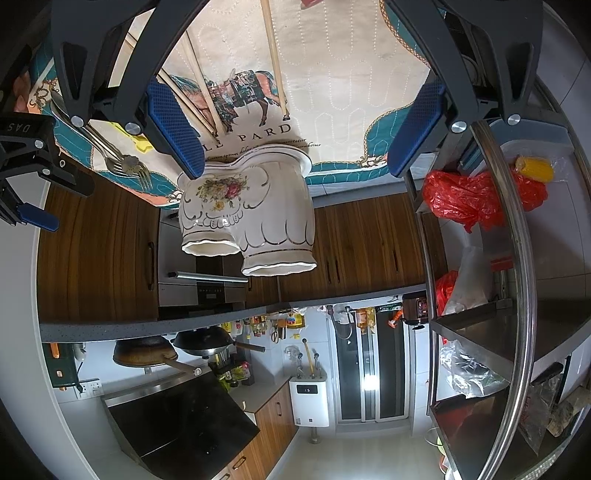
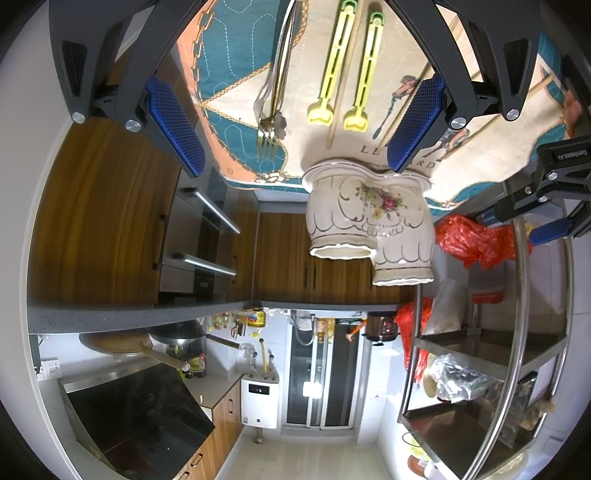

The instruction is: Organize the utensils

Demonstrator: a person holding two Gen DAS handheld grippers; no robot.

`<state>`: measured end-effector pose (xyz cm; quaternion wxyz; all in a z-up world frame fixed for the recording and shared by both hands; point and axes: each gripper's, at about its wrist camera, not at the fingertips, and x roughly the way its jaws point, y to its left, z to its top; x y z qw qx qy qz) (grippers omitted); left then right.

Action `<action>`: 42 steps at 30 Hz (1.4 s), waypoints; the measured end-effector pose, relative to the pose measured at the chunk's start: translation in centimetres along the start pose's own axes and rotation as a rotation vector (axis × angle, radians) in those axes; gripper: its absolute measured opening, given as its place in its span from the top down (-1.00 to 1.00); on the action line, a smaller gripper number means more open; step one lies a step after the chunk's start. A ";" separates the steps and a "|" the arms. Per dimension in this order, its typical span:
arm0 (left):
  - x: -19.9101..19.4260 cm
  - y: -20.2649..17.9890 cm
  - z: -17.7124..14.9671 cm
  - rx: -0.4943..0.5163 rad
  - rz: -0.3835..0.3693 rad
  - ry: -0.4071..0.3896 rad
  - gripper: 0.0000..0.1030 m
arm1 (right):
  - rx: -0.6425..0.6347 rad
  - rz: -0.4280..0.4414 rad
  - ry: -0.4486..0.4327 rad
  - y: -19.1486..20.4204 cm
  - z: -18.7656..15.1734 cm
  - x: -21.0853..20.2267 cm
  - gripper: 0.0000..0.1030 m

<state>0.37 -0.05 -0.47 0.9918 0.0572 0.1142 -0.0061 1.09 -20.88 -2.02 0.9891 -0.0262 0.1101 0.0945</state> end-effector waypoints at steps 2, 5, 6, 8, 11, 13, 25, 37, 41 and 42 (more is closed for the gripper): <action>0.0 0.0 0.0 0.000 0.001 0.000 -0.90 | -0.001 0.000 0.000 0.0 0.0 -0.1 -0.90; 0.0 0.0 0.0 0.000 0.001 0.000 -0.90 | -0.001 0.001 -0.002 0.0 0.0 -0.1 -0.90; 0.0 0.0 0.0 -0.001 0.000 0.000 -0.90 | -0.001 0.000 -0.002 0.0 0.0 0.0 -0.90; 0.0 0.0 -0.1 -0.001 0.000 0.000 -0.90 | 0.000 0.001 0.000 0.0 0.0 0.0 -0.90; 0.0 0.0 -0.1 -0.001 0.000 0.001 -0.90 | -0.001 0.000 0.000 0.0 0.0 0.0 -0.90; 0.0 0.0 -0.1 -0.001 0.000 -0.001 -0.90 | -0.002 0.000 0.000 0.0 0.0 -0.1 -0.90; 0.1 0.0 -0.1 -0.001 0.000 0.002 -0.90 | -0.003 0.000 0.000 0.2 -0.3 0.2 -0.90; 0.1 -0.2 -0.2 -0.002 -0.005 0.008 -0.90 | -0.006 -0.001 0.004 0.1 0.0 0.1 -0.90; 0.3 -0.4 -0.3 -0.002 -0.011 0.025 -0.90 | -0.013 -0.007 0.008 0.3 -0.7 0.5 -0.90; 0.3 -0.4 -0.3 -0.002 -0.012 0.029 -0.90 | -0.015 -0.012 0.009 0.2 -0.9 0.6 -0.90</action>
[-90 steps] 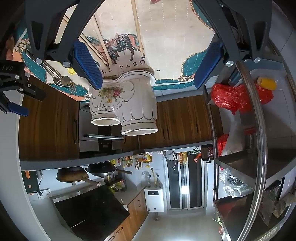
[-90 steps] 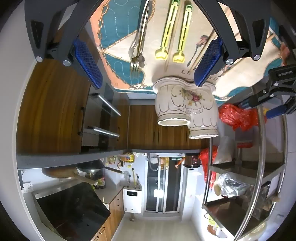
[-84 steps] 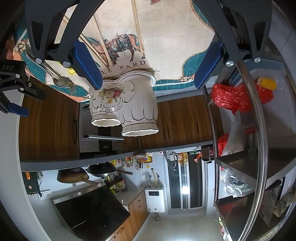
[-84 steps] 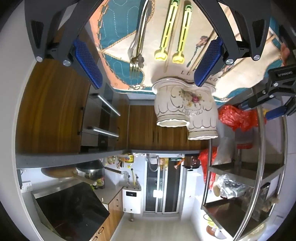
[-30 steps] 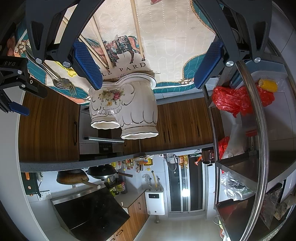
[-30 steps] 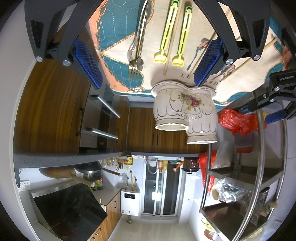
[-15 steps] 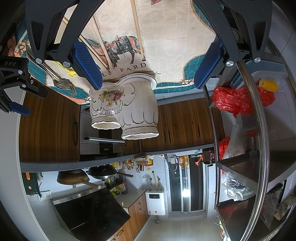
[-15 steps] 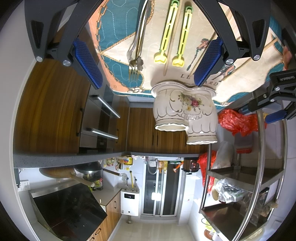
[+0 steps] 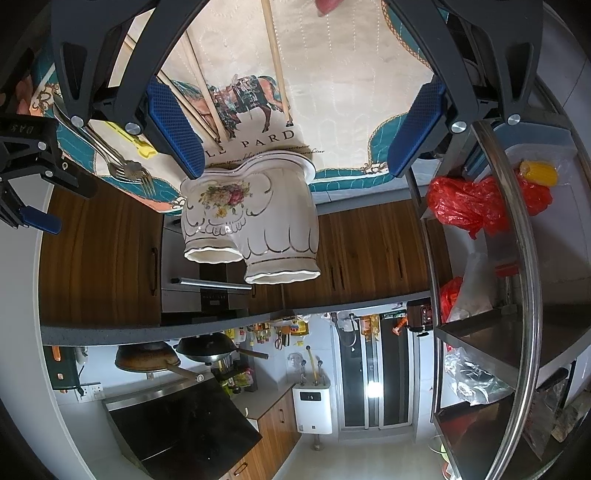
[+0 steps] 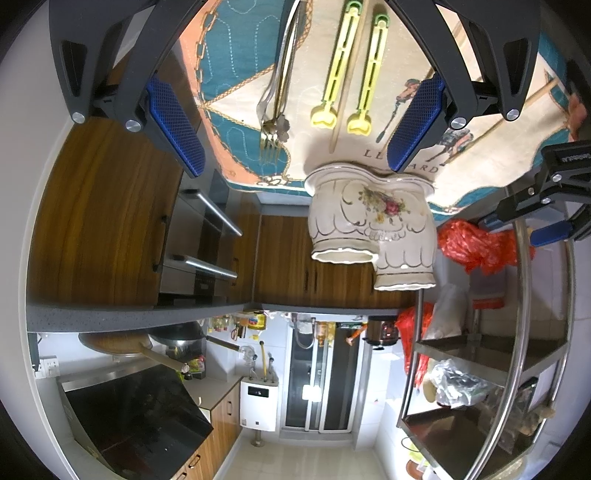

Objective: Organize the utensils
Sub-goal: 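Grasp a wooden chopstick with the left tool while the right tool grasps a silver fork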

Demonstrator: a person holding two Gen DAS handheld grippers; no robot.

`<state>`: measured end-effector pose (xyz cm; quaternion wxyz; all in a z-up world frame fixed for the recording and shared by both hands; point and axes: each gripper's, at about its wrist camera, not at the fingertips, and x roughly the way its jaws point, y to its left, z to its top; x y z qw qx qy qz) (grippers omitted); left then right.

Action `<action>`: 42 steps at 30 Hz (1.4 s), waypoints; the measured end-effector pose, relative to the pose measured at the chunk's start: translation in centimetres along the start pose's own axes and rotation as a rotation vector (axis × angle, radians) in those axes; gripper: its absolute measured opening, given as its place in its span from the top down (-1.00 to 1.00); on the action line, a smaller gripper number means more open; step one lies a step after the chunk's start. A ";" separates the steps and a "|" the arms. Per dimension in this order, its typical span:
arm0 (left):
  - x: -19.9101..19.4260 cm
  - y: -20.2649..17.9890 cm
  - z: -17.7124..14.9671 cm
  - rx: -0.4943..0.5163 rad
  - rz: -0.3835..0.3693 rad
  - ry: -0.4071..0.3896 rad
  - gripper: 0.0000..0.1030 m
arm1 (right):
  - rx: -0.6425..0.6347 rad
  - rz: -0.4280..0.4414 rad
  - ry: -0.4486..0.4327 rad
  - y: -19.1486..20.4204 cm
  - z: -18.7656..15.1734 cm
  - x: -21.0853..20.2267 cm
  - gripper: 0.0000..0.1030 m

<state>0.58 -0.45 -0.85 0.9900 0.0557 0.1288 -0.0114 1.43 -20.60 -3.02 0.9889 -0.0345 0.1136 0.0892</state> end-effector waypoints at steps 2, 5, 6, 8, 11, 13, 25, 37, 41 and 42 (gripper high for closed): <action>0.1 0.1 0.1 0.000 -0.012 0.016 -0.90 | -0.002 -0.007 0.000 -0.3 0.0 0.0 -0.90; 0.6 0.2 0.2 0.009 -0.034 0.057 -0.90 | -0.012 -0.031 0.009 -1.3 0.4 0.2 -0.90; 0.9 0.2 0.2 0.016 -0.031 0.082 -0.90 | -0.014 -0.040 0.014 -1.7 0.8 0.2 -0.90; 1.6 0.4 0.0 0.021 -0.050 0.131 -0.90 | -0.009 -0.074 0.041 -3.0 1.1 0.2 -0.90; 2.2 0.6 -0.2 0.031 -0.056 0.178 -0.89 | 0.025 -0.091 0.105 -4.5 1.2 0.9 -0.86; 2.6 0.8 -0.3 0.032 -0.067 0.212 -0.89 | 0.036 -0.081 0.163 -5.2 0.9 1.6 -0.70; 5.4 -0.3 -2.8 0.054 -0.192 0.502 0.10 | 0.103 0.017 0.443 -5.3 -1.3 5.7 0.48; 6.7 0.5 -3.7 0.023 -0.205 0.623 0.80 | 0.137 0.036 0.535 -5.3 -1.0 9.3 0.79; 7.1 1.2 -3.5 0.001 -0.220 0.639 0.90 | 0.147 0.048 0.506 -5.6 -0.7 8.7 0.86; 7.2 1.4 -3.5 -0.003 -0.221 0.640 0.90 | 0.147 0.050 0.488 -5.7 -0.4 8.3 0.89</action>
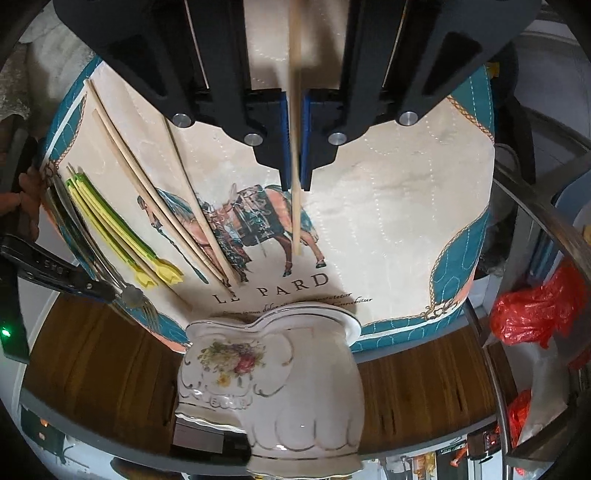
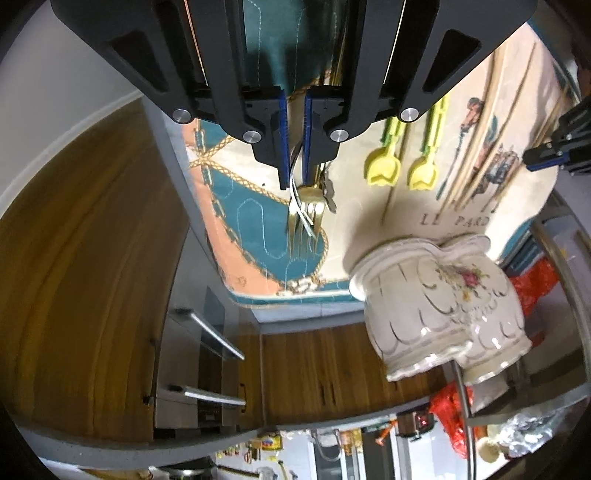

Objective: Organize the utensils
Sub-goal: 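Grasp a wooden chopstick with the left tool while the right tool grasps a silver fork, then lower the chopstick into the tall holder with left tool while right lowers fork into small holder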

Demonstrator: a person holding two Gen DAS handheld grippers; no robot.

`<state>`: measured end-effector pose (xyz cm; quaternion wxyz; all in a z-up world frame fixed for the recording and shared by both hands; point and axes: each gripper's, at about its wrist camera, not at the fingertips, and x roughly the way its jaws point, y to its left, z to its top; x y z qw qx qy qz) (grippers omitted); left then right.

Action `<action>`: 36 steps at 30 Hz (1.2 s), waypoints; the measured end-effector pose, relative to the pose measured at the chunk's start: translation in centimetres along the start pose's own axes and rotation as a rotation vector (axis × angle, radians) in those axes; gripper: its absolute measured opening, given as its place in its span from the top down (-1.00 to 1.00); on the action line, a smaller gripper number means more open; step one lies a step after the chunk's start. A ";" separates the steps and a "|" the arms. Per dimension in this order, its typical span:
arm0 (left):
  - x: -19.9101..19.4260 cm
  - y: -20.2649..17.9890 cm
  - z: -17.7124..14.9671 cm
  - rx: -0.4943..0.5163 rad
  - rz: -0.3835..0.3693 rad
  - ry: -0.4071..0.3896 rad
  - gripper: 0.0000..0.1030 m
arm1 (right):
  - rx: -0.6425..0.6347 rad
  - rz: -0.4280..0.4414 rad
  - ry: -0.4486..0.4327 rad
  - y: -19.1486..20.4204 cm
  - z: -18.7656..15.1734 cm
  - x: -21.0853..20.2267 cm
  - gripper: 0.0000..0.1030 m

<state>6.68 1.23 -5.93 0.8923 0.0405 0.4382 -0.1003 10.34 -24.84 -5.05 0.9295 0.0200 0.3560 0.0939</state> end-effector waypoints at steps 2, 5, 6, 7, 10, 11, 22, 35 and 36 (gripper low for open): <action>-0.2 0.1 0.0 -0.001 -0.008 -0.013 0.91 | -0.004 0.008 -0.034 0.1 0.0 -1.0 0.92; -1.1 0.2 0.1 -0.003 -0.029 -0.067 0.91 | -0.015 0.042 -0.138 0.2 0.3 -3.5 0.93; -1.6 0.2 0.2 -0.002 -0.035 -0.095 0.91 | -0.020 0.050 -0.169 0.2 0.4 -4.3 0.93; -2.3 0.3 0.3 0.003 -0.048 -0.135 0.91 | -0.029 0.064 -0.217 0.4 0.6 -5.4 0.93; -4.2 0.5 0.7 0.013 -0.055 -0.240 0.91 | -0.064 0.082 -0.324 1.3 1.1 -7.7 0.93; -4.7 0.6 0.8 0.012 -0.060 -0.267 0.91 | -0.067 0.097 -0.348 1.6 1.3 -8.2 0.93; -10.4 2.1 5.9 -0.029 -0.188 -0.542 0.91 | -0.141 0.149 -0.572 5.6 5.3 -12.1 0.94; -11.1 2.1 19.4 -0.074 -0.222 -0.816 0.91 | 0.037 0.221 -0.706 5.3 13.4 -9.8 0.94; -10.5 2.1 20.2 -0.082 -0.223 -0.825 0.91 | 0.057 0.224 -0.708 5.0 13.7 -9.3 0.94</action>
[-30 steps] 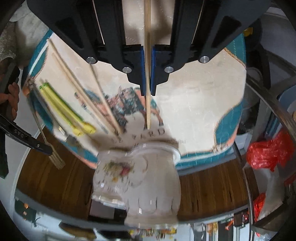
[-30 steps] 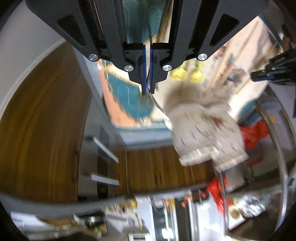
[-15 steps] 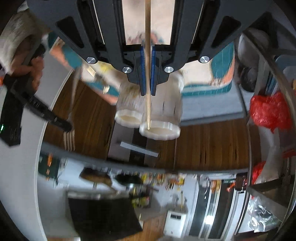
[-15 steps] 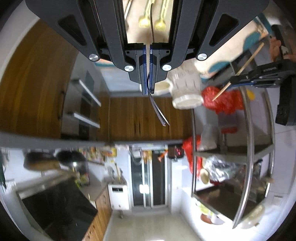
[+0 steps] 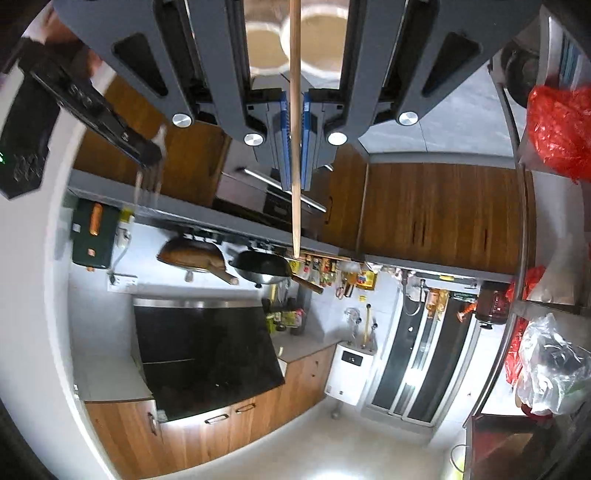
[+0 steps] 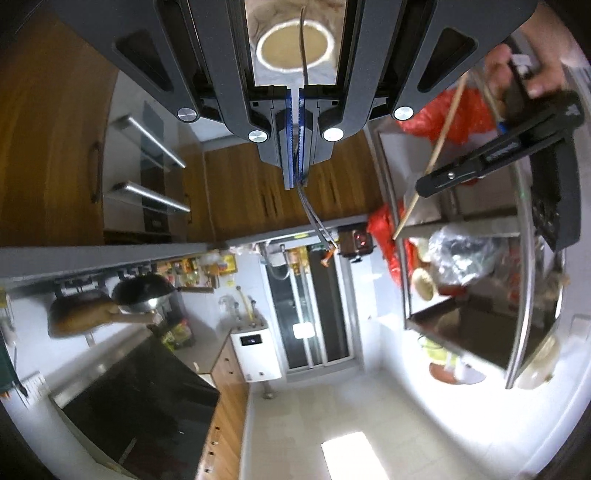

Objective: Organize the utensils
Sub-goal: 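Lower the chopstick into the tall holder with left tool while right lowers fork into small holder, then open both tools and withdraw them from the holder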

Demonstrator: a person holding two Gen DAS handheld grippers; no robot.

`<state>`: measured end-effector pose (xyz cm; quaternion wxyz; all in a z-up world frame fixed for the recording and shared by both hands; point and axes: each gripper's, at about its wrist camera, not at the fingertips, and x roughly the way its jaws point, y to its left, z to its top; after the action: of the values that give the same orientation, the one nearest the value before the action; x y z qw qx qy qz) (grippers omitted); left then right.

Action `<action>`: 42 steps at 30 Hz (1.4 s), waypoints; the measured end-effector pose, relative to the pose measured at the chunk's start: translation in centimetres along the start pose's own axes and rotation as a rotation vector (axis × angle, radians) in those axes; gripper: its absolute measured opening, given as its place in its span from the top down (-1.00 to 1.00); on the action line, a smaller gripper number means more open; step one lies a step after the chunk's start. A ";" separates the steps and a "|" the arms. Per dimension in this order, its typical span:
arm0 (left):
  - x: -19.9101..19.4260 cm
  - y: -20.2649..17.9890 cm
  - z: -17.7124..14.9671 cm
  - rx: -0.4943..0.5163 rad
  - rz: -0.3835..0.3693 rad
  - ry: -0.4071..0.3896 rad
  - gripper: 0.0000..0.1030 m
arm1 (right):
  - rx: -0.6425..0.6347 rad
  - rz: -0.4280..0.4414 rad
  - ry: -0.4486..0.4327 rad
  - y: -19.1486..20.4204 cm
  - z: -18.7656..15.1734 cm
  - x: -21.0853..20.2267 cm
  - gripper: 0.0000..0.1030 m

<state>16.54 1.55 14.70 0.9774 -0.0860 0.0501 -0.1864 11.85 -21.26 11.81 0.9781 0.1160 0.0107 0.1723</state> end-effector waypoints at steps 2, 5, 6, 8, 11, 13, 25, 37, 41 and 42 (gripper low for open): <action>1.9 0.3 -0.1 0.000 0.015 -0.001 0.91 | 0.040 -0.002 0.002 -0.8 -0.2 0.8 0.94; 4.5 0.9 -0.9 0.001 0.047 0.026 0.91 | 0.084 -0.015 0.008 -1.9 -0.8 2.2 0.94; 5.0 1.0 -1.2 0.011 0.058 0.031 0.91 | 0.091 -0.020 0.012 -2.2 -1.1 2.6 0.94; 6.2 1.5 -1.8 0.022 0.094 0.030 0.91 | 0.096 -0.032 0.017 -2.4 -1.6 3.1 0.94; 7.2 2.1 -2.9 0.013 0.118 0.029 0.91 | 0.090 -0.040 0.035 -2.5 -2.6 4.2 0.94; 7.1 2.3 -3.6 0.018 0.115 0.036 0.91 | 0.084 -0.041 0.054 -2.5 -3.2 4.8 0.94; 2.5 3.8 -7.4 0.022 0.123 0.080 0.90 | 0.061 -0.037 0.214 -2.7 -6.8 6.9 0.94; 3.1 3.4 -9.4 0.075 0.157 0.198 0.90 | 0.048 -0.064 0.301 -2.7 -8.1 8.0 0.93; 3.0 3.1 -9.3 0.088 0.162 0.191 0.88 | 0.045 -0.066 0.311 -2.7 -8.1 8.0 0.92; 2.9 3.1 -9.2 0.089 0.164 0.191 0.87 | 0.044 -0.063 0.319 -2.7 -8.0 8.0 0.83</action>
<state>19.19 1.95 4.91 0.9831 -0.0198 0.1414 -0.1150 19.82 -19.18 3.53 0.9661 0.1083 0.1734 0.1575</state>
